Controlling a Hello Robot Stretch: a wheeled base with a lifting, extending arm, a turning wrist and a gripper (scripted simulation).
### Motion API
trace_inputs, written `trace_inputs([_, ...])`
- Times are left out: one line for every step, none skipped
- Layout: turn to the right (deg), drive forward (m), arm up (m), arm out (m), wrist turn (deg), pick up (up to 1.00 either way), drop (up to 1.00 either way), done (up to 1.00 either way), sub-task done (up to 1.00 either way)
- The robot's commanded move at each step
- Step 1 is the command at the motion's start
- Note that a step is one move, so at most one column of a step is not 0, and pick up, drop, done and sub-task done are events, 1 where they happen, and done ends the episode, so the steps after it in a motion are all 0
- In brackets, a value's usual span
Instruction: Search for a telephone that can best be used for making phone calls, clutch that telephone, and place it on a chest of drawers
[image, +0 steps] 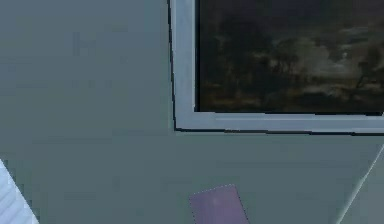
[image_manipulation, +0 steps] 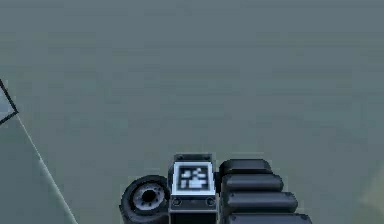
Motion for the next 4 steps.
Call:
trace_inputs([-33.0,0.0,0.0,0.0,0.0,0.0,0.0,0.0,0.0])
trace_inputs([0.0,0.4,0.0,0.0,0.0,0.0,0.0,0.0,0.0])
trace_inputs([-36.0,0.0,0.0,0.0,0.0,0.0,0.0,0.0,0.0])
trace_inputs([0.0,1.0,0.0,0.0,0.0,0.0,0.0,0.0,0.0])
